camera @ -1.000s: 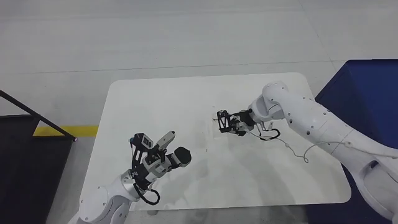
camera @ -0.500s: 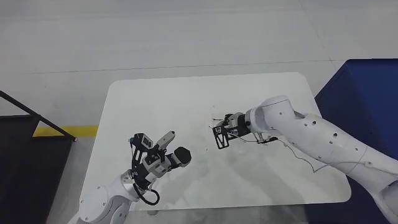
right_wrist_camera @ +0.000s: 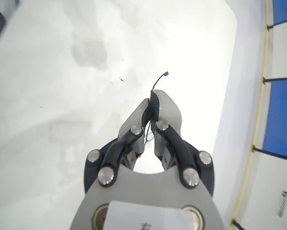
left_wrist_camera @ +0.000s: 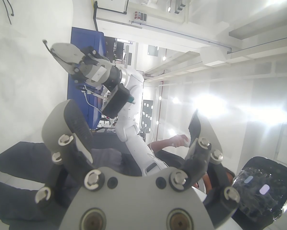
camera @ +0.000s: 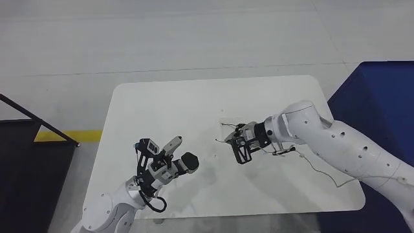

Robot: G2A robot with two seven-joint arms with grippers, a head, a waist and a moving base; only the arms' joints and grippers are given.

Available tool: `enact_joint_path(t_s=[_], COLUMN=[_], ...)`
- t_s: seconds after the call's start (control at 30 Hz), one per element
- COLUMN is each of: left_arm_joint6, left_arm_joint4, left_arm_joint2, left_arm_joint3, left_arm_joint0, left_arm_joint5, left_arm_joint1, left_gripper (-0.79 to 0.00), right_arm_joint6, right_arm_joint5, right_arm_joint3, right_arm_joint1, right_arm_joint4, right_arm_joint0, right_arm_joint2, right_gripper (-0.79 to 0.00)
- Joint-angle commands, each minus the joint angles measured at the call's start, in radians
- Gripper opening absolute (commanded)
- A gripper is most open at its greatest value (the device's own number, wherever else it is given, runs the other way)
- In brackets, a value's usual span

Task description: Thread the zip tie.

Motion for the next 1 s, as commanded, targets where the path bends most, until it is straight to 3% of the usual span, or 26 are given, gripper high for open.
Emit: enact_joint_path(t_s=[0.0, 0.07, 0.17, 0.4, 0.5, 0.63, 0.7, 0.77, 0.8, 0.93, 0.97], left_arm_joint6=[0.0, 0.0, 0.0, 0.006, 0.023, 0.068, 0.089, 0.127, 0.148, 0.173, 0.189], left_arm_joint4=[0.0, 0.0, 0.0, 0.01, -0.144, -0.381, -0.468, -0.5, -0.511, -0.597, -0.6], left_arm_joint2=[0.0, 0.0, 0.0, 0.003, 0.015, -0.025, -0.043, -0.058, -0.057, -0.039, -0.036], left_arm_joint3=[0.0, 0.0, 0.0, 0.005, -0.036, -0.073, -0.078, -0.085, -0.082, -0.076, -0.079], left_arm_joint0=[0.0, 0.0, 0.0, 0.002, 0.003, -0.012, -0.025, -0.04, -0.044, -0.066, -0.07], left_arm_joint5=[0.0, 0.0, 0.0, 0.017, 0.251, 0.572, 0.683, 0.729, 0.75, 0.833, 0.838], left_arm_joint1=[0.0, 0.0, 0.0, 0.0, -0.001, 0.003, 0.004, 0.005, 0.005, 0.004, 0.003], left_gripper=[0.0, 0.0, 0.0, 0.0, 0.0, 0.0, 0.0, 0.0, -0.049, -0.372, -0.403], right_arm_joint6=[-0.335, -0.543, -0.755, -0.755, -0.683, -0.619, -0.584, -0.547, -0.532, -0.462, -0.454], right_arm_joint5=[-0.049, -0.071, 0.111, 0.111, 0.126, 0.097, 0.079, 0.062, 0.056, 0.042, 0.039], right_arm_joint3=[0.011, 0.036, 0.018, 0.018, -0.008, -0.038, -0.058, -0.073, -0.082, -0.109, -0.114], right_arm_joint1=[0.018, 0.034, 0.056, 0.056, 0.053, 0.054, 0.055, 0.055, 0.054, 0.047, 0.046], right_arm_joint4=[-0.046, -0.127, -0.175, -0.175, -0.167, -0.16, -0.167, -0.164, -0.163, -0.155, -0.151], right_arm_joint0=[-0.011, -0.02, -0.038, -0.038, -0.054, -0.06, -0.067, -0.074, -0.077, -0.088, -0.091], right_arm_joint2=[0.02, 0.028, -0.022, -0.022, -0.012, 0.009, 0.015, 0.021, 0.023, 0.03, 0.032], right_gripper=[-0.785, -0.785, -0.785, -0.785, -0.785, -0.785, -0.785, -0.785, -0.785, -0.785, -0.785])
